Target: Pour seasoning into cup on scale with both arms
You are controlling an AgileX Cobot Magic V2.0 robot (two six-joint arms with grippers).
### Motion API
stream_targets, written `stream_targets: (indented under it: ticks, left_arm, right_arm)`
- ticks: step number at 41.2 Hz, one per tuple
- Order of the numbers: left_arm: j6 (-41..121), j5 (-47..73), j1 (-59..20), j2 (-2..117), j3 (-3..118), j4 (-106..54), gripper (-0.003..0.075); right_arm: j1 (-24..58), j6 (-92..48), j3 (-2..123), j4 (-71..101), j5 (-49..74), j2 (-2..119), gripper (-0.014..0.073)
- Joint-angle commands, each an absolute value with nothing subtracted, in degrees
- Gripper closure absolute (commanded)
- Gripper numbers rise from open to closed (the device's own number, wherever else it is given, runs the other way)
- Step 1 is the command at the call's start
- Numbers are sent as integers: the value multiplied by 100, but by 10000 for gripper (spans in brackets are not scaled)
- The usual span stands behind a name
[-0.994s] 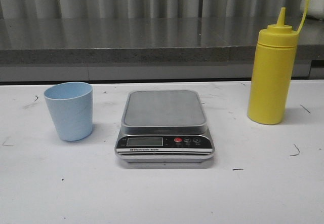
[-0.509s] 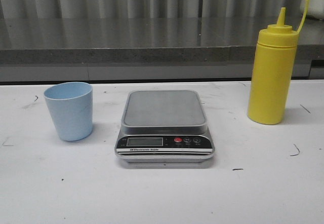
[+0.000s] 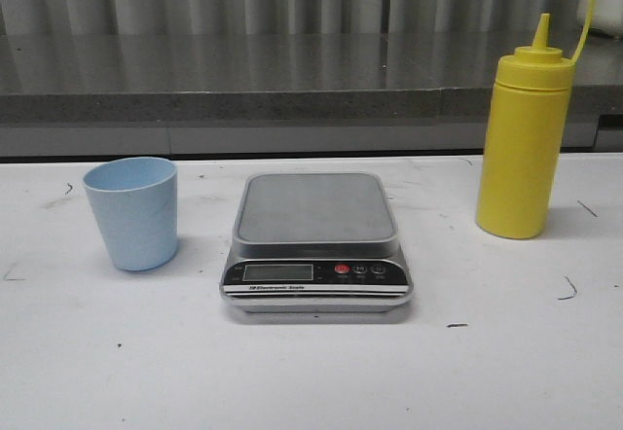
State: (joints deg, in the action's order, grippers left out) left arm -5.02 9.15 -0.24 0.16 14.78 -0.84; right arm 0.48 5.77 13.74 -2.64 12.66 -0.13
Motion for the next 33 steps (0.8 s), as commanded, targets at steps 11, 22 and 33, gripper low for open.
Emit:
stream_targets:
  ticks: [11, 22, 33]
  left_arm:
    - [-505, 3106, -75, 1660, 4131, -124, 740]
    - [-505, 3325, -75, 2374, 4058, -124, 740]
    - [-505, 3330, -75, 2586, 3753, -276, 740]
  right_arm:
    - [31, 263, 3708, -413, 2985, 1720, 660]
    - [31, 263, 3909, -408, 3492, 2797, 660]
    - [31, 190, 3909, -374, 3839, 3316, 657]
